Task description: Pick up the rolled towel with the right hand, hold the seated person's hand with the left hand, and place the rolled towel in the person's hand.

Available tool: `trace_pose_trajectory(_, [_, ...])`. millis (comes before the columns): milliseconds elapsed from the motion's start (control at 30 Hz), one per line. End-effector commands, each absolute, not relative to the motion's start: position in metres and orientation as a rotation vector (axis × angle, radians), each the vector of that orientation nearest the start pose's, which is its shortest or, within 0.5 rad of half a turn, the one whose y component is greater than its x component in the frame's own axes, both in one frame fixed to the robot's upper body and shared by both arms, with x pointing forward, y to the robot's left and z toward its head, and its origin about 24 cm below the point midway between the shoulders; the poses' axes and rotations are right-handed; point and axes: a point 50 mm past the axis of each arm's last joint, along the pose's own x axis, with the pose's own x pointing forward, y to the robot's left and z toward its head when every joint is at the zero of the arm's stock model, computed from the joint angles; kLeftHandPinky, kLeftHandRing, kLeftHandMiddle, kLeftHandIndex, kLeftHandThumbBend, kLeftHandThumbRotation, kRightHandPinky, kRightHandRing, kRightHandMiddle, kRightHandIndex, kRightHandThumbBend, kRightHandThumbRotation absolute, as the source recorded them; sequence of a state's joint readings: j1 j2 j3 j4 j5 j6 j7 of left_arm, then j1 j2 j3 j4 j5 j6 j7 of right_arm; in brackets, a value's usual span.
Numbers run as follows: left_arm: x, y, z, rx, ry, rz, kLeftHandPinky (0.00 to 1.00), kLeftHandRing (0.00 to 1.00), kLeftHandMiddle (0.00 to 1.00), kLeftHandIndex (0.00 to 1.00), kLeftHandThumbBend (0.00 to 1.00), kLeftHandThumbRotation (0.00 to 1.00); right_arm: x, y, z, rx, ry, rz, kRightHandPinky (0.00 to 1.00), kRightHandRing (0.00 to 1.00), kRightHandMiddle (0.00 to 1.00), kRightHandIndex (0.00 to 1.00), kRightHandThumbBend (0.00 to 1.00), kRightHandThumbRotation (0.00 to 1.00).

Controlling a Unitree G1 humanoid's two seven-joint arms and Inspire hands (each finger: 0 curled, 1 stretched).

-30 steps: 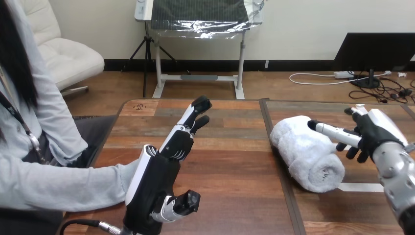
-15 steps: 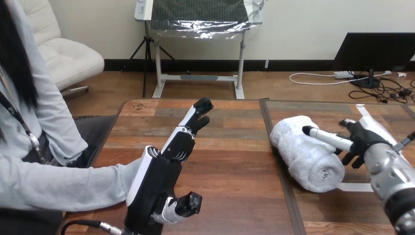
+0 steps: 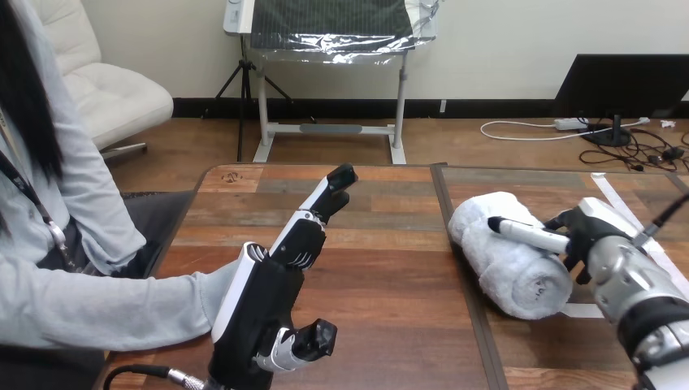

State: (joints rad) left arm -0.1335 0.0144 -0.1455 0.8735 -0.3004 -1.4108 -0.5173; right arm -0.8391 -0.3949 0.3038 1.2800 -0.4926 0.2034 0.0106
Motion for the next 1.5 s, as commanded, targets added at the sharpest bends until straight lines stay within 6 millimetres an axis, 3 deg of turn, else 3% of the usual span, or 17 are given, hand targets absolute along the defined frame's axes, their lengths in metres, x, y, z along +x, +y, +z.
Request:
trace_pose_trajectory(0, [0.219,0.116,0.024,-0.006,-0.749,-0.420,0.97,0.97,0.96,0.91,0.99,0.85,0.392,-0.224,0.080,-1.163,0.482,-0.033,0.52,0.76,0.74,0.73,1.00,0.93])
trace_pose_trajectory(500, [0.216,0.114,0.022,-0.007,-0.756,-0.411,0.97,0.97,0.96,0.91,0.99,0.85,0.391,-0.215,0.074,-1.195,0.542,-0.009,0.65,0.92,0.87,0.82,1.00,0.94])
trace_pose_trajectory(833, [0.214,0.112,0.022,-0.007,-0.766,-0.403,0.94,0.96,0.96,0.89,0.99,0.86,0.388,-0.206,0.065,-1.230,0.591,0.019,0.41,0.95,0.94,0.90,1.00,0.98])
trace_pose_trajectory(1300, [0.210,0.112,0.020,-0.012,-0.755,-0.392,0.94,0.95,0.95,0.89,0.98,0.86,0.379,-0.196,0.046,-1.287,0.645,0.090,0.33,0.92,0.94,0.94,1.00,0.94])
trace_pose_trajectory(1467, [0.209,0.111,0.020,-0.019,-0.754,-0.388,0.94,0.95,0.94,0.88,0.98,0.85,0.377,-0.194,0.040,-1.367,0.672,0.146,0.35,0.85,0.90,0.94,1.00,0.94])
